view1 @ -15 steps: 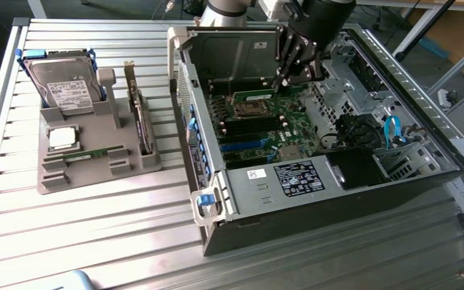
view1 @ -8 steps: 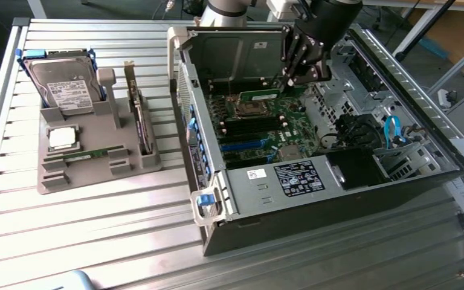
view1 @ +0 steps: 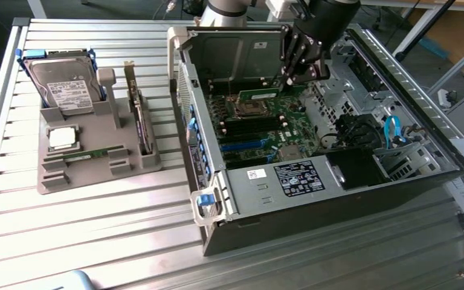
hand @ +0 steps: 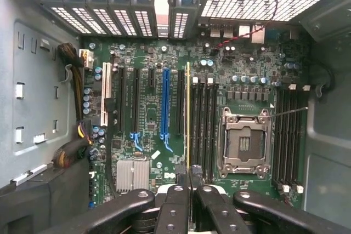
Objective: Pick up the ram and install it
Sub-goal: 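Insert the ram into the slot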
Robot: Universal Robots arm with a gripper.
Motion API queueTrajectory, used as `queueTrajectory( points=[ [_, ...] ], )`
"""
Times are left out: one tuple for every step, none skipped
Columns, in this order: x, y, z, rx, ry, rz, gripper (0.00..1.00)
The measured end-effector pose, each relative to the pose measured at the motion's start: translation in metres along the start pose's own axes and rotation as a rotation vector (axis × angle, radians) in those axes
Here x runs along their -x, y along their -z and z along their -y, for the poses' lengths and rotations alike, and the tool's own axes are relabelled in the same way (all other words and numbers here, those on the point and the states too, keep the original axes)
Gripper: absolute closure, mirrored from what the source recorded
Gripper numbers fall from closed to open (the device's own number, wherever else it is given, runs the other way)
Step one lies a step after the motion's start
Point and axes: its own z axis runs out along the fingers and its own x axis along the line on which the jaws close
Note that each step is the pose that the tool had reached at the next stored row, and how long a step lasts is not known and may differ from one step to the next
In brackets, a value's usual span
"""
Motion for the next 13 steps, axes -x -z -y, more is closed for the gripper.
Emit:
queueTrajectory(
  points=[
    [0.0002,-0.0003,0.0000,0.0000,0.000,0.0001,0.88],
    [0.0004,-0.0004,0.0000,0.0000,0.000,0.0002,0.88],
    [0.0008,-0.0006,0.0000,0.0001,0.000,-0.0001,0.88],
    [0.0012,-0.0008,0.0001,0.0001,0.000,-0.0001,0.88],
    [0.0015,-0.0014,0.0001,0.0000,0.000,0.0001,0.88],
    [0.0019,-0.0022,0.0001,0.0000,0.000,0.0000,0.88],
    [0.0025,-0.0029,0.0002,0.0000,0.000,-0.0001,0.88],
    [0.0031,-0.0038,0.0002,0.0000,0.000,0.0000,0.88],
    [0.0036,-0.0044,0.0003,0.0000,0.000,0.0000,0.88],
    [0.0041,-0.0050,0.0003,0.0000,0.000,0.0000,0.88],
    [0.0047,-0.0056,0.0004,0.0000,0.000,0.0000,0.88],
    [0.0052,-0.0062,0.0004,0.0000,0.000,0.0000,0.88],
    [0.0057,-0.0069,0.0005,0.0000,0.000,0.0001,0.88]
  ],
)
